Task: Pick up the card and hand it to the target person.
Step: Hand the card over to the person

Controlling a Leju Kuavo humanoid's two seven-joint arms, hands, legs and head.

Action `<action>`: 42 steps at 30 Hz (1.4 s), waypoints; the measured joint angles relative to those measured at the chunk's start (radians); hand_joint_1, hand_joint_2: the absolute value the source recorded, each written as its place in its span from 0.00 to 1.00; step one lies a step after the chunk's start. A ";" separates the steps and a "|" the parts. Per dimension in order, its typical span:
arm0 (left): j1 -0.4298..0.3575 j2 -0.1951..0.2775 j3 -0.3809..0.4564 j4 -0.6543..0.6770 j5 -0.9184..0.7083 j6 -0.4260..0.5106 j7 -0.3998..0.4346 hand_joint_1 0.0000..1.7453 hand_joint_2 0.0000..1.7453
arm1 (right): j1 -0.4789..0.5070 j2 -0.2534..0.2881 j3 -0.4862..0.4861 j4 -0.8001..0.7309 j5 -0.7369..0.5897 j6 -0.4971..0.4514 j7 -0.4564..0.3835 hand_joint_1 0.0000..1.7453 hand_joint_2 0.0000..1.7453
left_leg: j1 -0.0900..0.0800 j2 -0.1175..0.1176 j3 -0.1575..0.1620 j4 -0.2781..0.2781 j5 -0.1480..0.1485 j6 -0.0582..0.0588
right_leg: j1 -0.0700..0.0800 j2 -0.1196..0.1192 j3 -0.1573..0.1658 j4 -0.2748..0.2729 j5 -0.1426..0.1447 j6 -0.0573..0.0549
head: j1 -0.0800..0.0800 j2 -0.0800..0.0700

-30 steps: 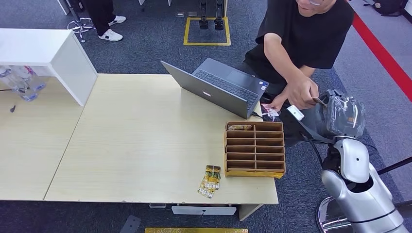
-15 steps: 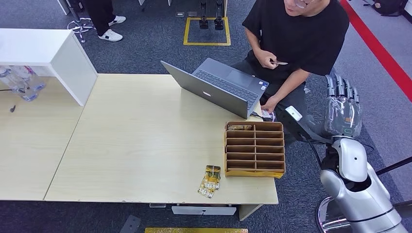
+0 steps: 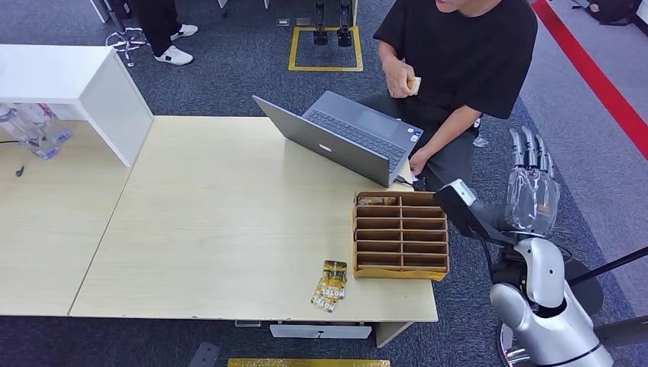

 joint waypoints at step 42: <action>0.057 0.009 0.002 0.000 0.072 0.038 -0.038 0.00 0.00 | 0.250 0.523 -0.112 0.122 -0.593 -0.229 -0.660 0.00 1.00 | 0.000 0.000 -0.001 0.000 0.000 0.000 | 0.000 0.000 -0.001 0.000 0.000 0.000 | 0.000 0.000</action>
